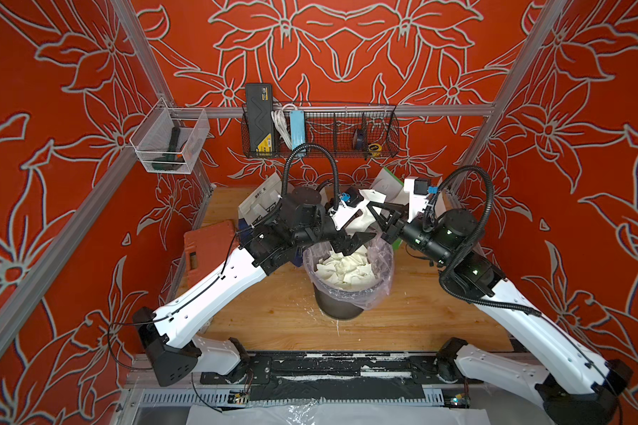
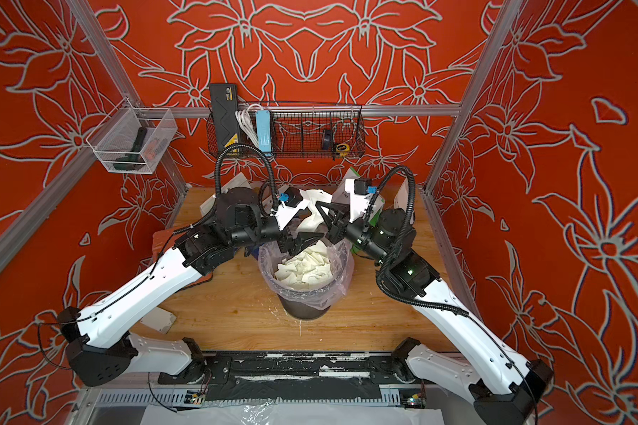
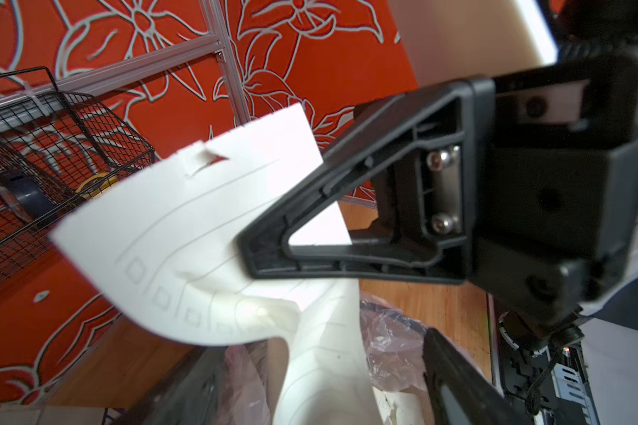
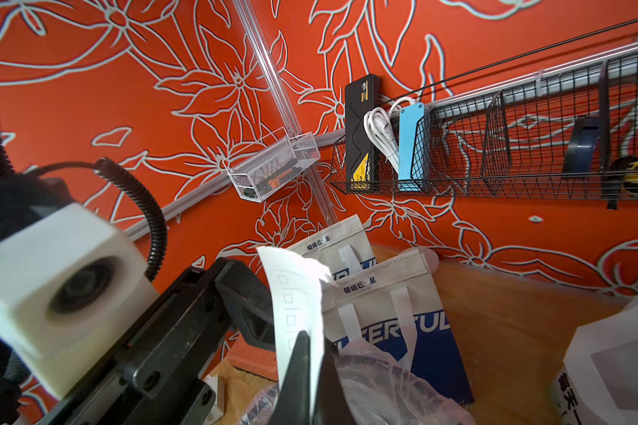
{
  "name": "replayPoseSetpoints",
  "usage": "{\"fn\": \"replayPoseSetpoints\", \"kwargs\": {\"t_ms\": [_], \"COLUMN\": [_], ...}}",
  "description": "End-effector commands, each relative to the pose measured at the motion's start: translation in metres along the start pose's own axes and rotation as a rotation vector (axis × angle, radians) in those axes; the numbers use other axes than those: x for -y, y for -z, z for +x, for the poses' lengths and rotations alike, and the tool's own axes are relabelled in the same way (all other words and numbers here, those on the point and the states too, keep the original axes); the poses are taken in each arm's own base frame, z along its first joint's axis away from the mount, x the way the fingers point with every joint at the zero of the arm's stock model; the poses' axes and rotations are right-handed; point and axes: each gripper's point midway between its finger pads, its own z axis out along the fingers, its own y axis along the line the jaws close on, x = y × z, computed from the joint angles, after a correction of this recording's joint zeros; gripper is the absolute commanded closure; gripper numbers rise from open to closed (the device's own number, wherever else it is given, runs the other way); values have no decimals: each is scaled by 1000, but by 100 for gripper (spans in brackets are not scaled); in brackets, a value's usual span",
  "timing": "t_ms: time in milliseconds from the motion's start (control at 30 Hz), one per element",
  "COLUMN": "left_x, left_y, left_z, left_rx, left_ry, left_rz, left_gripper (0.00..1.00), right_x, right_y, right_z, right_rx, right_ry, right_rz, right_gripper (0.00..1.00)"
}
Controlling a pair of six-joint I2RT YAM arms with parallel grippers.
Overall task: Shred takeout receipts and throw away
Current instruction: Shred the takeout receipt.
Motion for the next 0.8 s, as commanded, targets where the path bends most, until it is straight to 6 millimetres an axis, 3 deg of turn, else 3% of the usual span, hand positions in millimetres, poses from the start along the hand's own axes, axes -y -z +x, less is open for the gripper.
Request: {"fn": "replayPoseSetpoints", "kwargs": {"t_ms": [0,167,300,400,500,767], "left_x": [-3,-14,-16,-15,-16,-21], "left_y": [-3,-20,-22,-19,-16,5], "left_z": [-13,-1,-11,-19,-22,-39], "left_rx": [52,-30,-6,27,35,107], "left_ry": [6,-27,-49,-66,-81,-112], "left_rz": [-23,-93,-116,-118,-129,-189], "left_gripper": [20,34,48,68,98,100], "right_x": [-8,-6,-4,0,3,29], "right_y": [1,2,3,4,6,11], "right_z": [-12,-10,-4,1,5,26], "right_rx": [49,40,19,8,-3,-62], "right_ry": [-47,-95,-116,-122,-118,-25], "right_rz": [-41,-35,-23,-9,11,138], "right_gripper": [100,100,100,100,100,100]}}
